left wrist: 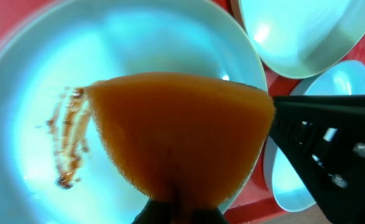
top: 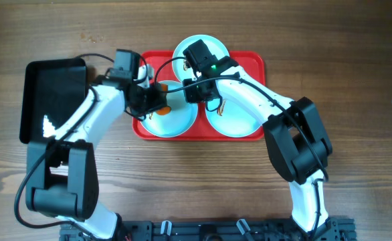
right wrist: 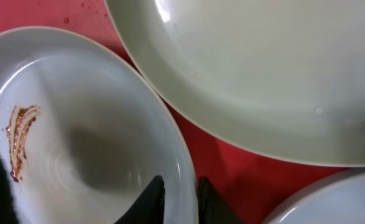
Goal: Clean dirty plates on tray and stack at the side
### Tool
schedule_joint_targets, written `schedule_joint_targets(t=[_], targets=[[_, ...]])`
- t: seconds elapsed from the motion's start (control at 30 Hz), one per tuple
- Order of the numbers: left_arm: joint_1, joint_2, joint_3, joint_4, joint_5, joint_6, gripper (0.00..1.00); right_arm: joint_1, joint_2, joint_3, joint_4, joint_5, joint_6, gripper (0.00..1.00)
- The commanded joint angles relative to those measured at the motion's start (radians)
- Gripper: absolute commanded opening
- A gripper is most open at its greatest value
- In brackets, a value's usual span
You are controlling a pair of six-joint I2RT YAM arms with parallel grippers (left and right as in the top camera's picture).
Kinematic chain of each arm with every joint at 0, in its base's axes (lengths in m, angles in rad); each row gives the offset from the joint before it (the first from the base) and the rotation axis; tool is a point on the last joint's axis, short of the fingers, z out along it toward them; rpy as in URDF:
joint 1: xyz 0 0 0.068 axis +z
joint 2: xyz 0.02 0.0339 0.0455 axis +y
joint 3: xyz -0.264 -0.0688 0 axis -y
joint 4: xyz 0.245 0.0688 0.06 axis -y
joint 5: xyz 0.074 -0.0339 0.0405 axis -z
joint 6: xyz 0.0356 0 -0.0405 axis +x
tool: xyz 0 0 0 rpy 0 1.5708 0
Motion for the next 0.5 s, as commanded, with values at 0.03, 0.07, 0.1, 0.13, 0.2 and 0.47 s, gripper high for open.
schedule_joint_targets(t=[0.03, 0.07, 0.1, 0.13, 0.2, 0.47], targets=[[-0.042, 0.002, -0.056, 0.040, -0.165, -0.074, 0.04, 0.002, 0.025, -0.011, -0.011, -0.019, 0.013, 0.11], [-0.045, 0.002, -0.058, 0.042, -0.189, -0.074, 0.04, 0.002, 0.025, -0.011, -0.014, -0.019, 0.013, 0.11], [-0.047, 0.002, -0.059, 0.043, -0.207, -0.074, 0.04, 0.002, 0.025, -0.011, -0.015, -0.019, 0.012, 0.11], [-0.048, 0.003, -0.059, 0.043, -0.218, -0.074, 0.04, 0.002, 0.025, -0.011, -0.016, -0.018, 0.013, 0.11], [-0.049, 0.003, -0.059, 0.047, -0.217, -0.074, 0.04, 0.002, 0.026, -0.018, -0.012, -0.018, 0.012, 0.11], [-0.050, 0.003, -0.059, 0.062, -0.217, -0.074, 0.04, 0.002, 0.027, -0.075, 0.024, -0.019, 0.019, 0.19]])
